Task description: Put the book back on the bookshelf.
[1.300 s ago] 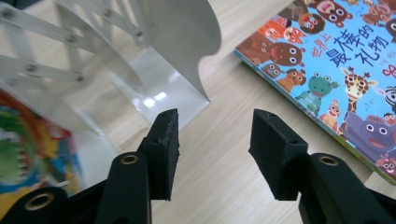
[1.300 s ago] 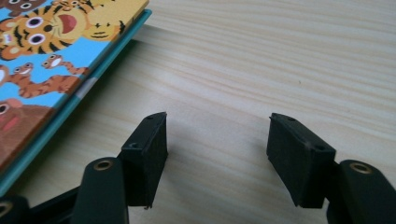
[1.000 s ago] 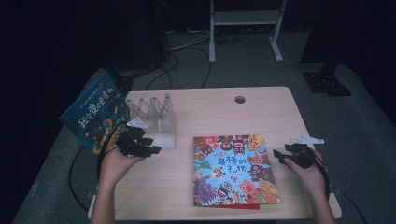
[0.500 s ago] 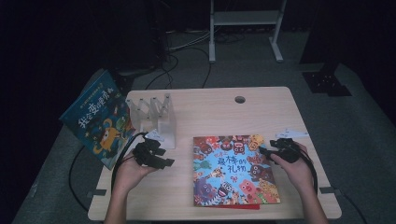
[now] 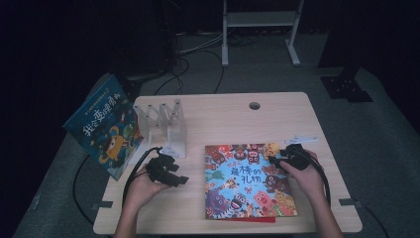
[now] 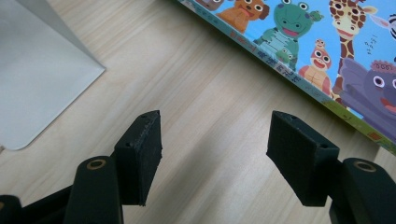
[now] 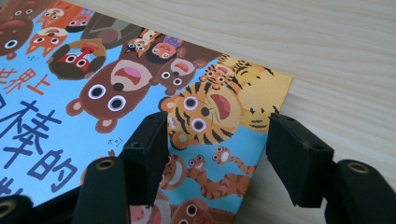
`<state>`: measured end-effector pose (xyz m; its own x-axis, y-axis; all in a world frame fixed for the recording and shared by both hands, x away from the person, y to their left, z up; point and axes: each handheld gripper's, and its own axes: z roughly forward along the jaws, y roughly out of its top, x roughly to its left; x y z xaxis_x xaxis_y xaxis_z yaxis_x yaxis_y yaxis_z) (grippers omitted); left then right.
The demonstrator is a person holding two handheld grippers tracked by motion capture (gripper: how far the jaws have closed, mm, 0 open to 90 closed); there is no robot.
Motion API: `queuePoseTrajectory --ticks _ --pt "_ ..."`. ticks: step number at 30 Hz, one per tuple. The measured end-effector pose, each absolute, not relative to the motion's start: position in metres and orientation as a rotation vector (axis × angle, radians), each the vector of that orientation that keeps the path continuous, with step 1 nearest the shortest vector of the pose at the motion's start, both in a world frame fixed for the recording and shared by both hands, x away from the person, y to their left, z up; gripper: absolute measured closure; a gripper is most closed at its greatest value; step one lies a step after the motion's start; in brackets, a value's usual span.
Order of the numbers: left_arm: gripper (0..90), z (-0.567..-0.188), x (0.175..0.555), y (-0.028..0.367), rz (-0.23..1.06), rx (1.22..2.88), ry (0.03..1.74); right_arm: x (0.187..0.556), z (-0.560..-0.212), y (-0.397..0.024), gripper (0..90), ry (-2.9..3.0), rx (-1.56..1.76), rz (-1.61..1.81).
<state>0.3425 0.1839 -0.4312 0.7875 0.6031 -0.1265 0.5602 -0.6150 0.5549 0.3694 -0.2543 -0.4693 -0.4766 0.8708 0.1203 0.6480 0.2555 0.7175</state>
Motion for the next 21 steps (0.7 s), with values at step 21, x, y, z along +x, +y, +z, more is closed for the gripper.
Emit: queuePoseTrajectory --ticks 21 --pt "28.2 -0.431 0.343 0.181 0.101 2.368 0.858 0.394 -0.470 -0.228 36.6 2.347 1.288 1.114"
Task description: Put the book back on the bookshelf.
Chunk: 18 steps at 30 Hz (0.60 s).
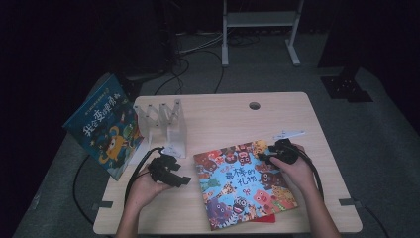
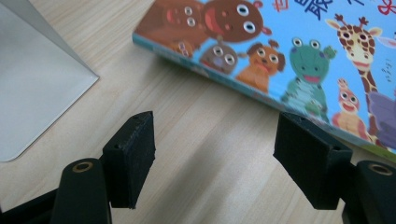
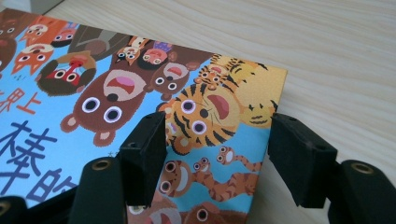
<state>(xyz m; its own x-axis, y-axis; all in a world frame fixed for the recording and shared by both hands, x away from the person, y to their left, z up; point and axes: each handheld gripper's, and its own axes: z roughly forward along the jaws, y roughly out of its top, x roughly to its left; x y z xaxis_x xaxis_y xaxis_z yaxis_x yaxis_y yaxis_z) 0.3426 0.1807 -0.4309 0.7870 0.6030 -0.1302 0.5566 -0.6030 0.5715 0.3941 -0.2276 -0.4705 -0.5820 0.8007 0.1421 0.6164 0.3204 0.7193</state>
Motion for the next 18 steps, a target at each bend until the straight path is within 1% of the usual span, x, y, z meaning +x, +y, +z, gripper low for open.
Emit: queuePoseTrajectory --ticks 13,18 --pt "26.8 -0.431 0.342 0.177 0.118 2.364 0.857 0.407 -0.467 -0.191 35.9 2.452 1.171 1.108" --pt "26.5 -0.437 0.343 0.172 0.092 2.366 0.858 0.410 -0.466 -0.174 35.5 2.486 1.133 1.111"
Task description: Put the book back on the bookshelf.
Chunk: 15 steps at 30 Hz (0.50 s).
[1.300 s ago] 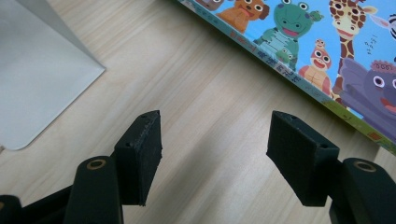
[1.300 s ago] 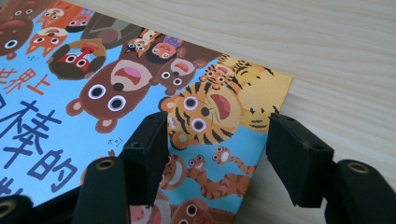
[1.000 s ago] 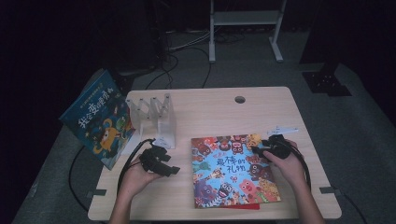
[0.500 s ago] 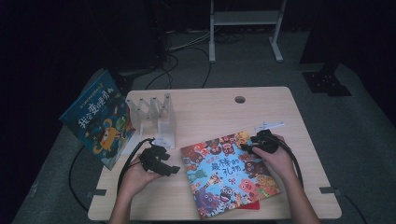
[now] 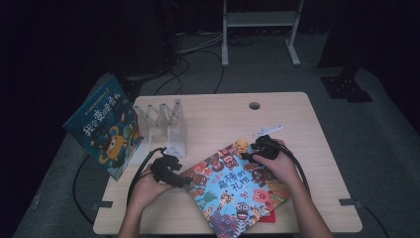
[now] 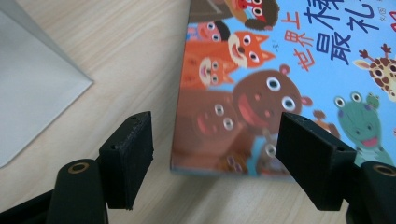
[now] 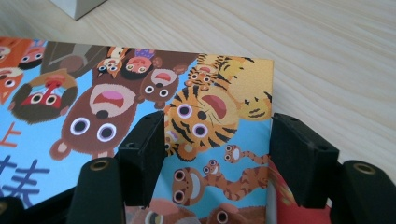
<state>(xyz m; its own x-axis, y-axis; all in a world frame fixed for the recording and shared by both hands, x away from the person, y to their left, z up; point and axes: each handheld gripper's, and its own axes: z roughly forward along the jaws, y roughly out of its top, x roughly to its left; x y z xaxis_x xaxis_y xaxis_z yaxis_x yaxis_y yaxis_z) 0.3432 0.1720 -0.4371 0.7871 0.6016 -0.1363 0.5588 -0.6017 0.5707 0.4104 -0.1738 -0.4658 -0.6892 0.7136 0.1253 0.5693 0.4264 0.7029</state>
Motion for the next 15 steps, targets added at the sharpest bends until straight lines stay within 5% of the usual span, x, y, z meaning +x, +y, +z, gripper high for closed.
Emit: queuePoseTrajectory --ticks 15 --pt "26.2 -0.451 0.343 0.152 -0.037 2.378 0.814 0.416 -0.464 -0.138 34.4 2.549 1.042 1.118"
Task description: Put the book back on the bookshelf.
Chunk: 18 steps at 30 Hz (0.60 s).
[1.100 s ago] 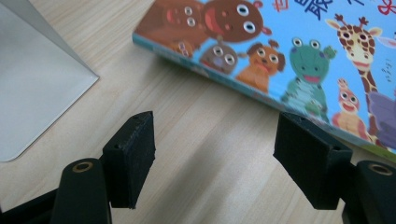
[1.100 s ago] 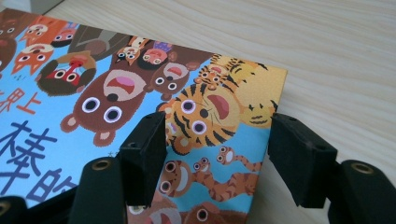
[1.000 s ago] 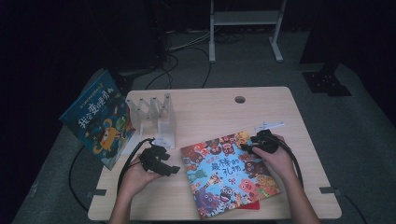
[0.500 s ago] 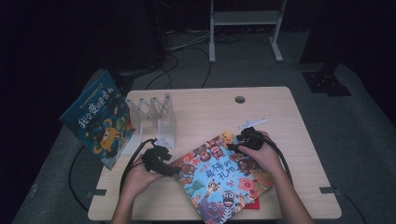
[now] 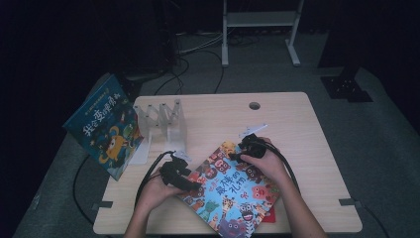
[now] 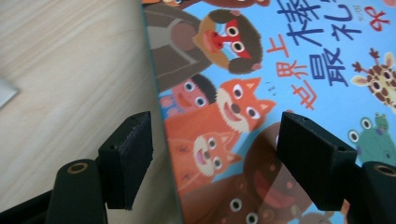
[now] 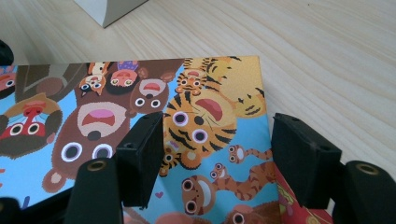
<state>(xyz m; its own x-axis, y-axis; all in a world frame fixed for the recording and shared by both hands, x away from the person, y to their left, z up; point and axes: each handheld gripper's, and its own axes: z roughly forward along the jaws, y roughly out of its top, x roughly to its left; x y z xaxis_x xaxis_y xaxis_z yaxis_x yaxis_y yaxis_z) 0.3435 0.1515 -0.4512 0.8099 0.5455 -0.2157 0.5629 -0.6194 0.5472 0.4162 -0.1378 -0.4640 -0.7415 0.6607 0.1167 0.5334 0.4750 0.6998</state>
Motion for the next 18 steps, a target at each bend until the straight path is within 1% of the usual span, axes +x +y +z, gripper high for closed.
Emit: queuePoseTrajectory --ticks 4,8,11,18 --pt "26.0 -0.452 0.342 0.149 -0.039 2.375 0.812 0.412 -0.463 -0.141 36.6 2.535 1.039 1.119" --pt "25.6 -0.452 0.341 0.148 -0.030 2.374 0.821 0.407 -0.462 -0.148 36.2 2.524 1.033 1.112" --pt "24.1 -0.451 0.340 0.146 -0.027 2.380 0.829 0.397 -0.457 -0.161 36.0 2.501 1.019 1.116" --pt "24.0 -0.452 0.340 0.145 -0.030 2.374 0.840 0.373 -0.450 -0.196 36.0 2.450 1.031 1.141"
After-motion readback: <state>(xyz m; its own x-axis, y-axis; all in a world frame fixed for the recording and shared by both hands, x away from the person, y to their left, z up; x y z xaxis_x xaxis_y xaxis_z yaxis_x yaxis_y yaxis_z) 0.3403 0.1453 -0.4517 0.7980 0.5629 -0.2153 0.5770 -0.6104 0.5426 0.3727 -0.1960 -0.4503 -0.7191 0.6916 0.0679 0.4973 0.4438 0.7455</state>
